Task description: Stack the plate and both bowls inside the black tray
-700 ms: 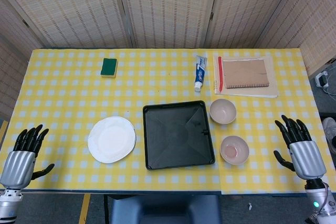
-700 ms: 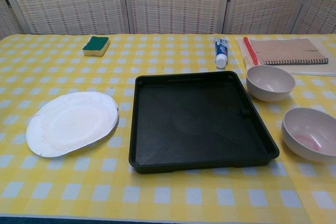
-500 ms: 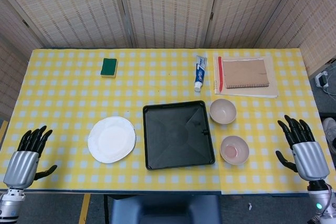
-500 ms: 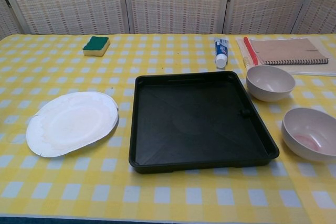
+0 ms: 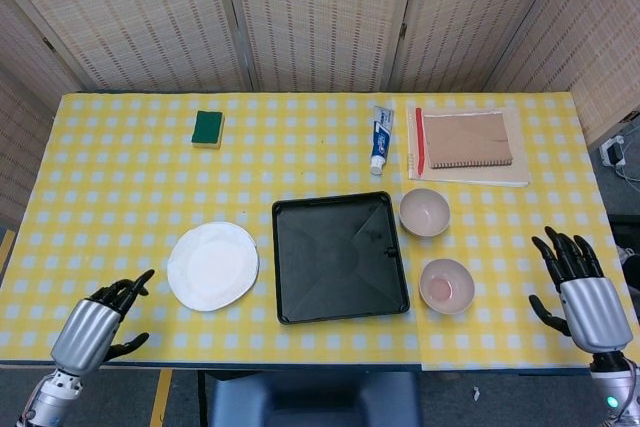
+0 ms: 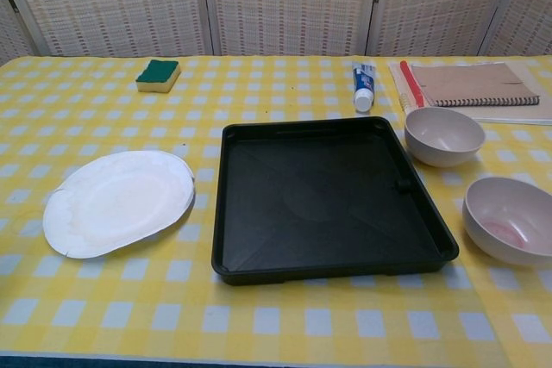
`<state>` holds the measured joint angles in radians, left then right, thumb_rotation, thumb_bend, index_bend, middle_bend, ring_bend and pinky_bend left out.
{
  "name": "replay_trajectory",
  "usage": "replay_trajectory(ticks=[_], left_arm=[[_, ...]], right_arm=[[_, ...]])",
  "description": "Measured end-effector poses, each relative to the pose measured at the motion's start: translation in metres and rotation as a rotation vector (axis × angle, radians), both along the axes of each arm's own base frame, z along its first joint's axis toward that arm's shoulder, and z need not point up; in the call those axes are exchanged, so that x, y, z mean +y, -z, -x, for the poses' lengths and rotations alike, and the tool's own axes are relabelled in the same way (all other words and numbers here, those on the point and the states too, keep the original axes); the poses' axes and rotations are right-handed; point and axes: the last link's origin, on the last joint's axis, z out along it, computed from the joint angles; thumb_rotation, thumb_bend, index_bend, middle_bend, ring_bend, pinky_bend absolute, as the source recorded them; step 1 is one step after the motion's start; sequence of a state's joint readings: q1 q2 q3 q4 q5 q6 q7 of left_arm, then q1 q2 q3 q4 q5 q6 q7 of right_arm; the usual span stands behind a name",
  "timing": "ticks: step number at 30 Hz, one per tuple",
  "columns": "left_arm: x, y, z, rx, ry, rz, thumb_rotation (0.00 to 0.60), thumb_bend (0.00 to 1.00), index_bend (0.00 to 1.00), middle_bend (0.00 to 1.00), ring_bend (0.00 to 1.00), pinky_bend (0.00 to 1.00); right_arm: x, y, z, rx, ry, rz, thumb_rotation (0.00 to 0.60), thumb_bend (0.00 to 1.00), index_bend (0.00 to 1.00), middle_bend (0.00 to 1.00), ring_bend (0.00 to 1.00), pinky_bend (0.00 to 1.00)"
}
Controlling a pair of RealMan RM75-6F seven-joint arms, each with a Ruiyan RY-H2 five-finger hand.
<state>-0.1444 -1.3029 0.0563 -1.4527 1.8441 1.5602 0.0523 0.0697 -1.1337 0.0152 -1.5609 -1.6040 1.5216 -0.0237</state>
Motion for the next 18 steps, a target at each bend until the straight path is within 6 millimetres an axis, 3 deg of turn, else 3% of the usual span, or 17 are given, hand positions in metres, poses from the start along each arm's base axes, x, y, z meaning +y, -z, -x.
replay_trajectory(ticks=[2,4,11,18], left_arm=[[-0.001,0.010,-0.001,0.002,0.042,-0.008,0.600,0.18,0.41,1.00,0.94,1.00],[-0.001,0.021,-0.002,-0.007,0.060,0.000,0.600,0.18,0.44,1.00,0.99,1.00],[0.005,0.054,-0.010,0.000,0.061,0.052,0.600,0.19,0.50,1.00,1.00,1.00],[0.017,0.082,-0.016,0.038,0.048,0.094,0.600,0.21,0.48,1.00,1.00,1.00]], right_arm=[[0.001,0.000,0.001,0.003,0.010,-0.007,0.600,0.34,0.00,0.00,0.00,0.00],[0.002,-0.002,0.001,-0.004,0.017,-0.003,0.600,0.34,0.00,0.00,0.00,0.00],[0.003,-0.006,0.002,-0.010,0.023,0.005,0.600,0.34,0.00,0.00,0.00,0.00],[0.000,-0.004,0.004,-0.001,0.047,-0.013,0.600,0.34,0.00,0.00,0.00,0.00]])
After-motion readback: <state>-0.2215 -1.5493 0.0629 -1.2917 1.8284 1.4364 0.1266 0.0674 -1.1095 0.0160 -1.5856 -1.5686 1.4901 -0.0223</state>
